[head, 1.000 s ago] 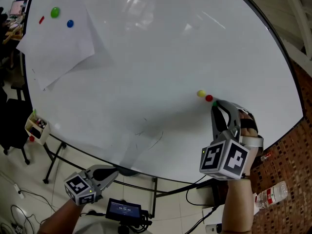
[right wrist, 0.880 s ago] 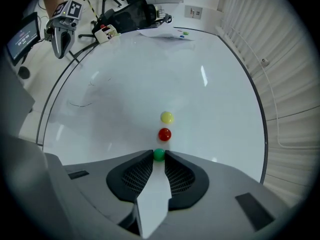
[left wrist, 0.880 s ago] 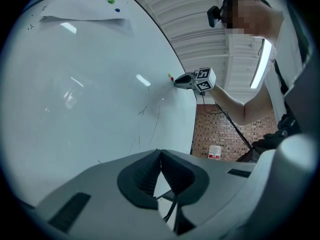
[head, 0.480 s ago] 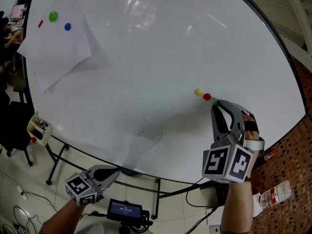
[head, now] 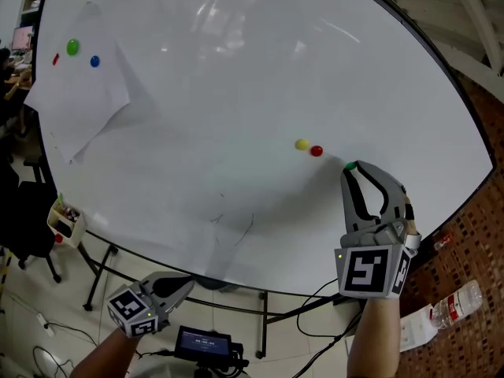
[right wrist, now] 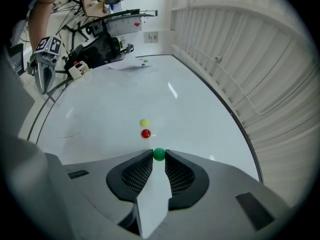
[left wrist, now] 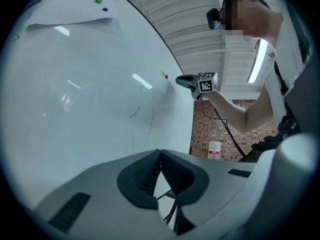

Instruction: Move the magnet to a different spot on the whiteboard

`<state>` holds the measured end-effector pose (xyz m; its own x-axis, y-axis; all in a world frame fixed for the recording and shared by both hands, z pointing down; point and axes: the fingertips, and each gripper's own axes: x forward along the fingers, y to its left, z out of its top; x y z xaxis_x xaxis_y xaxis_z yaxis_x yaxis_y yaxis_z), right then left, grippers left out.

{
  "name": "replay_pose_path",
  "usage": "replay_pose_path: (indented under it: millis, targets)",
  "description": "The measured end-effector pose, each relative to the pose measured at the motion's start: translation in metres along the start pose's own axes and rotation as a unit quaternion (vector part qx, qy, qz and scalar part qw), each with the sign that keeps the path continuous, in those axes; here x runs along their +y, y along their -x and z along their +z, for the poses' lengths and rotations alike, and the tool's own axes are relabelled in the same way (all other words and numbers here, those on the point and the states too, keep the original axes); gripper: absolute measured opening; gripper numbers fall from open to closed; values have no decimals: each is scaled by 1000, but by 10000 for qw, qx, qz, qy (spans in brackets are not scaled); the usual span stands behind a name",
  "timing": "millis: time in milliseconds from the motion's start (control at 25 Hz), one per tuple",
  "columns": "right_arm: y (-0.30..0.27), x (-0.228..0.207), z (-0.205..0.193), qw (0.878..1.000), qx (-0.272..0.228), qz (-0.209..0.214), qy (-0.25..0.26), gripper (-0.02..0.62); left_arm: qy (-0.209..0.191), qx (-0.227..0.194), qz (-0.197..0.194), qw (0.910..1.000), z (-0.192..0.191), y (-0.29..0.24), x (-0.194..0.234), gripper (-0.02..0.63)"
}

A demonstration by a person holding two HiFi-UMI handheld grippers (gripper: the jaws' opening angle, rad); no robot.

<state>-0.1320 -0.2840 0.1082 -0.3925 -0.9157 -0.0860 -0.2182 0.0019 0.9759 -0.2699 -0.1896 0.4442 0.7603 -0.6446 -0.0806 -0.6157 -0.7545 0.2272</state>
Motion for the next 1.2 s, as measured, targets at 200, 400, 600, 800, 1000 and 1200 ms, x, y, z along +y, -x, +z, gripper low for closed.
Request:
replay_pose_path:
  millis: [200, 400, 600, 800, 1000, 1200]
  targets:
    - [16, -4, -9, 9956, -369, -76, -863, 94, -121, 61, -30, 9999, 8, -1, -8, 38]
    - [33, -1, -16, 9799, -680, -6, -1878, 94, -145, 18, -64, 9999, 19, -1, -14, 37]
    - [58, -3, -16, 9620, -1047, -56, -2521, 94, -201, 20, -138, 9997, 25, 1, -21, 38]
    - [95, -26, -9, 9202, -1972, -363, -3362, 94, -211, 56, -336, 9992, 30, 1, -39, 38]
    - [128, -24, -22, 8600, -2424, -443, -4470, 94, -227, 77, -598, 9979, 33, -3, -50, 38]
    - [160, -12, -38, 8050, -2830, -463, -5193, 94, -230, 102, -857, 9960, 37, -14, -64, 38]
